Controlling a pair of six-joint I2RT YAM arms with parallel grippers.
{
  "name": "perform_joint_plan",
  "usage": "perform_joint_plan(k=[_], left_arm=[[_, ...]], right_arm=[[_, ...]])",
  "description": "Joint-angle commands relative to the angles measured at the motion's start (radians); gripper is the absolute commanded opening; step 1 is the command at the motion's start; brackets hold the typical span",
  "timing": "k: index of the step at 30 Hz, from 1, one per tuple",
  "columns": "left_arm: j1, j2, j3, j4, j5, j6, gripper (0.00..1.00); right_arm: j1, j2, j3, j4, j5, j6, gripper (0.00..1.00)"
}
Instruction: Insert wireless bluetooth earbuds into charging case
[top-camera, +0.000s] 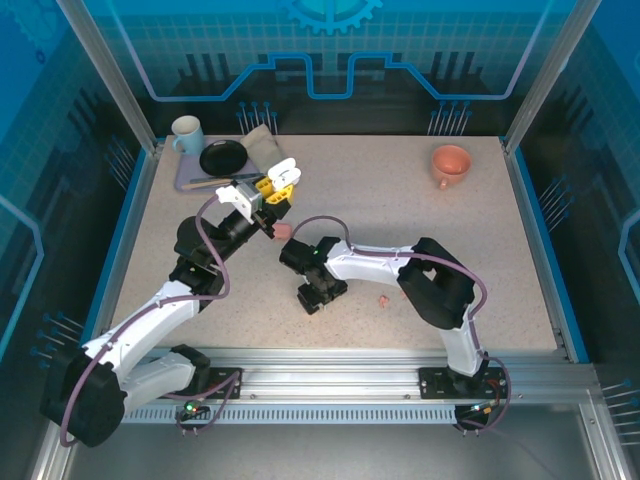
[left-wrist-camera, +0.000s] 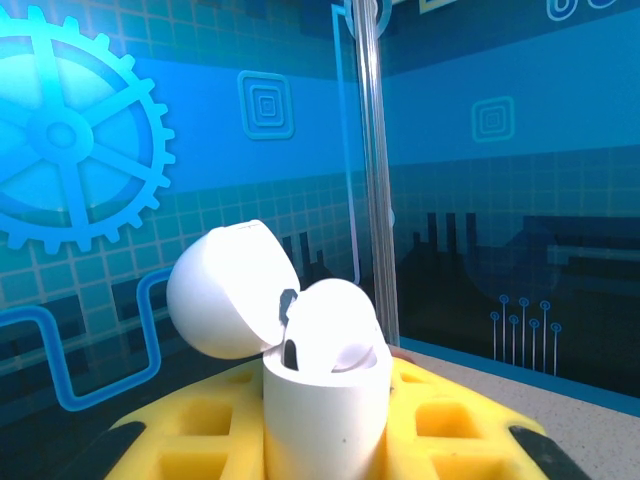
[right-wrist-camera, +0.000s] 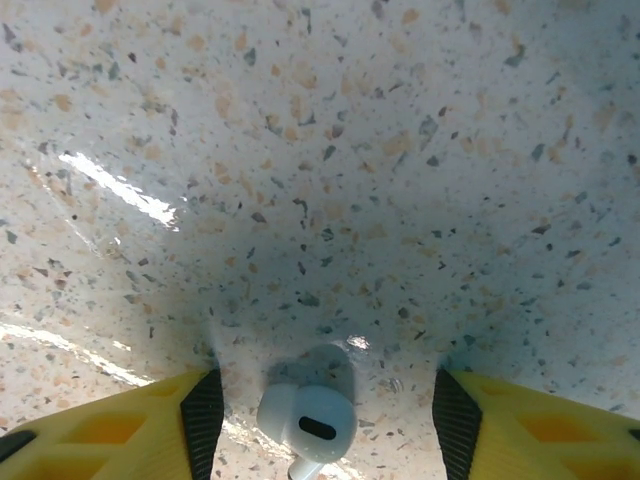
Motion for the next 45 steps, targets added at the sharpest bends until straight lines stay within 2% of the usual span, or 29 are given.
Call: perform_joint_plan(k=[1,8,11,17,22,31,34,45], left_arm=[[0.005,-0.006,-0.001,0.023,-0.018,0.017,0.00],[0.004,-0.004,-0.001,0.025,-0.021,0.015,0.00],[0.005,-0.006,-0.001,0.024,-0.023,0.011,0.00],[0.005,-0.009,-0.003,0.023,-0.026,0.012,0.00],[0.005,-0.010,-0.003,0.021,-0.027,0.011,0.00],[0.006,-0.012,0.001,0.018,-0.029,0.011,0.00],[0.005,-0.011,0.003,0.017,-0.028,0.011,0.00],[0.004,-0.009,0.013,0.008,-0.025,0.009,0.00]], right_arm=[[0.013,0.029,0.025,-0.036,0.015,-0.017,0.59],[0.013,0.038,0.027,-0.038,0.020,-0.017,0.54],[0.014,0.042,0.030,-0.041,0.020,-0.016,0.50],[0.017,0.036,0.023,-0.050,0.025,-0.003,0.49],[0.018,0.030,0.009,-0.050,0.022,0.004,0.40],[0.022,0.000,-0.022,-0.047,0.028,0.015,0.39],[0.022,-0.006,-0.031,-0.045,0.029,0.018,0.35],[0.014,-0.054,-0.048,-0.043,0.081,0.039,0.30]])
